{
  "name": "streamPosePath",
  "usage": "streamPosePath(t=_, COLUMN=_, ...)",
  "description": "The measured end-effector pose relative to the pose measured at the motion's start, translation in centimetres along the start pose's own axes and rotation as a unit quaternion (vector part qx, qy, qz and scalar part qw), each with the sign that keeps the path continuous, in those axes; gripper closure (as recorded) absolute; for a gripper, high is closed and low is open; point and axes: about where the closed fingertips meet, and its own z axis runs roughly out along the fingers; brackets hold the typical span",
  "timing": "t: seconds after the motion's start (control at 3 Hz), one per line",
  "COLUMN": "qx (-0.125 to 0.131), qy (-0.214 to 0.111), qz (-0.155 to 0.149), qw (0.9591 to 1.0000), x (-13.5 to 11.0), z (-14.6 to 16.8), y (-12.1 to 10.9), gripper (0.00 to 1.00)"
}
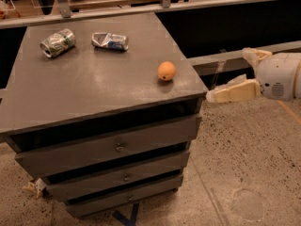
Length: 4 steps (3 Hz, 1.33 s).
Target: Move orange near redbull can
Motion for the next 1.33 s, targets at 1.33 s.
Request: streamPosePath(t=1.33, qx=-0.053, qy=-0.006, qz=-0.008, qw=0.9985, x=1.5, z=9.9, y=-2.3, gripper=0.00)
